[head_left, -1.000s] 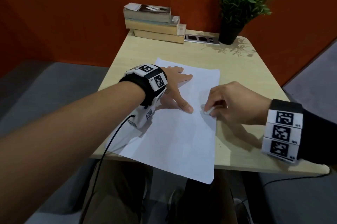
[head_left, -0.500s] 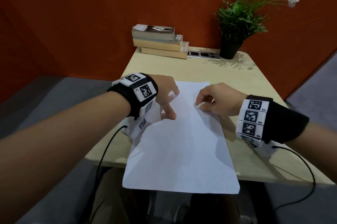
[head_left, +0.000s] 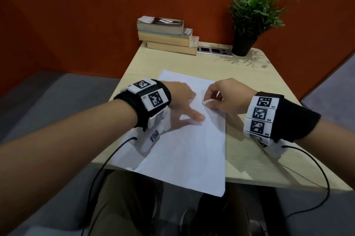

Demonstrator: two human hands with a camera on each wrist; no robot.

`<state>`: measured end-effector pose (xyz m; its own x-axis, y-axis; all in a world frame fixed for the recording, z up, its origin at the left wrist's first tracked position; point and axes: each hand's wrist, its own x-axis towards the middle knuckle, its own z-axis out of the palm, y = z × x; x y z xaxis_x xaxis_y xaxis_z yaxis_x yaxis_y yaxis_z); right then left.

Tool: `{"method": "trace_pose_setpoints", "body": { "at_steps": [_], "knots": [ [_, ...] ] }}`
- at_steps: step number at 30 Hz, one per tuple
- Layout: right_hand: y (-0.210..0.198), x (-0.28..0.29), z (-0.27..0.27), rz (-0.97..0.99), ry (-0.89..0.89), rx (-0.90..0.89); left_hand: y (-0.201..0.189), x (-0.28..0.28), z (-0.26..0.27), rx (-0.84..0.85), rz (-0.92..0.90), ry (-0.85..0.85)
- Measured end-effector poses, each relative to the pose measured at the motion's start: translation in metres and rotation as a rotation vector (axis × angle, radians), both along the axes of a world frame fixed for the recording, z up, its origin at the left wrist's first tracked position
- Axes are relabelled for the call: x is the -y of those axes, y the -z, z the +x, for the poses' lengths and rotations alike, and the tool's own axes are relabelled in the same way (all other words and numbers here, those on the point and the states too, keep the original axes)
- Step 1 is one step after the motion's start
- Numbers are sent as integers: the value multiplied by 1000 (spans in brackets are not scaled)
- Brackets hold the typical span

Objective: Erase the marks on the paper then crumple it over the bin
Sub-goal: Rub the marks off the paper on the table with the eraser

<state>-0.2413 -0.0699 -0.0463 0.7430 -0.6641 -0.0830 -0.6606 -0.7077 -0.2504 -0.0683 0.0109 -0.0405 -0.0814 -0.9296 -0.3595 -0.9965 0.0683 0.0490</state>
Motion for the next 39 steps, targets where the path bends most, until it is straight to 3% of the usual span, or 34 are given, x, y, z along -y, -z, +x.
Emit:
{"method": "trace_pose_setpoints", "body": {
  "at_steps": [5,16,26,32,39],
  "knots": [
    [2,-1,9,-17,-33,50,15,-3,-6,20,56,-64],
    [-7,-31,-23,39,-235,-67,10,-3,-12,27,77,-63],
    [2,-13,0,-3,-83,48,2,-5,-12,53,81,-25],
    [-3,-40,-31,87,-193,-8,1,-8,-11,64,82,-43],
    [-17,-14,-34,82,-54,-106,-19,-15,-26,198,-21,-42]
  ]
}}
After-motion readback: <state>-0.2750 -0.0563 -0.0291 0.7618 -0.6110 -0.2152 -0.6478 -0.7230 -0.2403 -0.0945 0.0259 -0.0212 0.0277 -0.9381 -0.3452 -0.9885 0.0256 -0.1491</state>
